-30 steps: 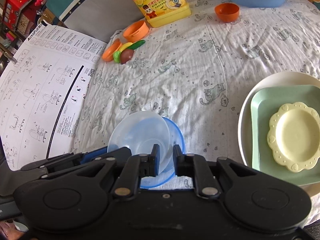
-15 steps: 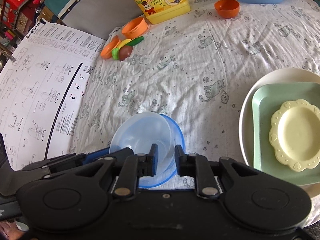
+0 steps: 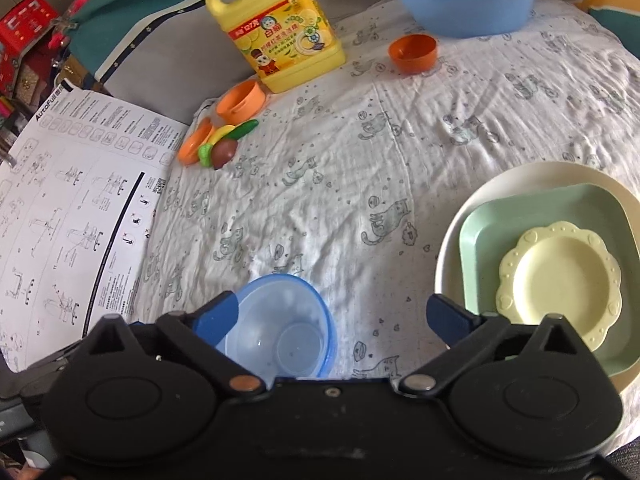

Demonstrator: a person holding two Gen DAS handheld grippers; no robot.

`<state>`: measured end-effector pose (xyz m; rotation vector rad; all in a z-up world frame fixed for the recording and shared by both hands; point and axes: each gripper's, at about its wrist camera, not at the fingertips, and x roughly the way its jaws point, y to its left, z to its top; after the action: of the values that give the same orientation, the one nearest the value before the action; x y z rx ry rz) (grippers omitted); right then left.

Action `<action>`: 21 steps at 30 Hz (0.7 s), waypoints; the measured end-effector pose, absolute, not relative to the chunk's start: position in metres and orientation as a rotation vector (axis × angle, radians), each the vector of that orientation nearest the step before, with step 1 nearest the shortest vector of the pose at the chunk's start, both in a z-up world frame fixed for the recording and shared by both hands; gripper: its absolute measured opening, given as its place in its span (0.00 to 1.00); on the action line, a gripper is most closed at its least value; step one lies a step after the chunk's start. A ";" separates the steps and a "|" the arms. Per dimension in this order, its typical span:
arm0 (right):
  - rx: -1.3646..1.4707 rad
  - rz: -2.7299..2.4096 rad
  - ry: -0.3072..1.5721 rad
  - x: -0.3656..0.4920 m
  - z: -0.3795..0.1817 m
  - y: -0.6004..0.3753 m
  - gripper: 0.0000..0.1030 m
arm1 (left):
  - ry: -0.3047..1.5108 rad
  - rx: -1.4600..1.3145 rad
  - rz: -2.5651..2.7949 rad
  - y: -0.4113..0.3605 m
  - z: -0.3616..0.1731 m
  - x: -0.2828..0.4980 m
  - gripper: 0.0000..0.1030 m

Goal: Organize plates and bowls
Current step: 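Open the right tool and withdraw it from the nested bowls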

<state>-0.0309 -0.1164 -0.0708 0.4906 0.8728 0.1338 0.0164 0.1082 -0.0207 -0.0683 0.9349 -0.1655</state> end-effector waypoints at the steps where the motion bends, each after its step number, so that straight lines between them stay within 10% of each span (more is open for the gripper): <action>1: 0.490 0.132 0.874 -0.031 -0.071 -0.117 1.00 | 0.940 -0.066 -0.166 0.108 -0.022 0.016 1.00; 21: 0.518 0.097 0.877 -0.028 -0.071 -0.125 1.00 | 0.954 -0.025 -0.205 0.092 -0.018 0.037 1.00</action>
<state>-0.0279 -0.1249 -0.0714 0.5179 0.8767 0.0967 0.0369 0.0919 -0.0181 -0.0251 0.9544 -0.2054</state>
